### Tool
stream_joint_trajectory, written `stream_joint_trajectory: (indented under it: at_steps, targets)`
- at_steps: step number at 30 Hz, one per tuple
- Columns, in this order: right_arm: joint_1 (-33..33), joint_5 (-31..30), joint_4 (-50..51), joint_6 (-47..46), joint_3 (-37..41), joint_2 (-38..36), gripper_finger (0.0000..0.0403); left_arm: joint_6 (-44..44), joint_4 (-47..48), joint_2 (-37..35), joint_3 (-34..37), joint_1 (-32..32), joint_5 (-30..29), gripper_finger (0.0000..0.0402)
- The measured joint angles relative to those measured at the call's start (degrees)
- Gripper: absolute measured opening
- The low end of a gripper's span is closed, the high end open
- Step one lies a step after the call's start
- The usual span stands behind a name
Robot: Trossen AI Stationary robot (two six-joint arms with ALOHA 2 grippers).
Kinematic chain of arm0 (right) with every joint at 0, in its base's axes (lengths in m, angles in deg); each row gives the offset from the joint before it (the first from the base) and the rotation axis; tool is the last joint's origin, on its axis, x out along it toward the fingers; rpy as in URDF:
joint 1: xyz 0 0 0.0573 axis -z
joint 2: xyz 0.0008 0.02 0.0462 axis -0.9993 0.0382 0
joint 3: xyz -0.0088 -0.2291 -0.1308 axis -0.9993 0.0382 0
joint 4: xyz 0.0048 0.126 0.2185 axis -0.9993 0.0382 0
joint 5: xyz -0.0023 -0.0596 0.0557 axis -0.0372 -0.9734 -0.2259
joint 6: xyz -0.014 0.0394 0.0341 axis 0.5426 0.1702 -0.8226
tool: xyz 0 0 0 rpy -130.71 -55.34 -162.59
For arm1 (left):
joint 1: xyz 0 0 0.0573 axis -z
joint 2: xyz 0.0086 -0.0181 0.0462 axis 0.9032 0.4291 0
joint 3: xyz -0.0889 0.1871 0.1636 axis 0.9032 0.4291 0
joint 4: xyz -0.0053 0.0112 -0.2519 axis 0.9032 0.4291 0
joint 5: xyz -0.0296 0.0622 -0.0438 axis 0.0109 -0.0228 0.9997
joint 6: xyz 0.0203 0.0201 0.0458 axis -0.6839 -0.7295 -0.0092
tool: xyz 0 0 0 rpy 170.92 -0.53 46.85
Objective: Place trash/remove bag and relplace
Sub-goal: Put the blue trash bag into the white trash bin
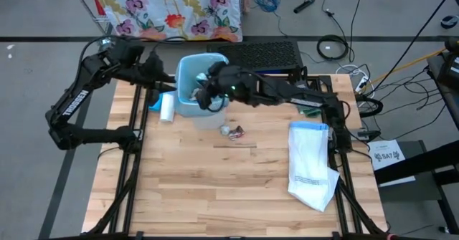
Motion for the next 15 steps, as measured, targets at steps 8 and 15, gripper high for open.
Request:
stream_joint_trajectory:
  at_steps: [8,15]
  targets:
    - [6.4,11.2,1.3,-6.6,0.0,3.7,0.0144,1.6,-0.3,-1.0,0.0,0.0,0.0,0.0142]
    - [8.5,17.3,2.1,-5.4,0.0,2.6,0.0222,3.0,-0.2,-2.2,0.0,0.0,0.0,0.0142]
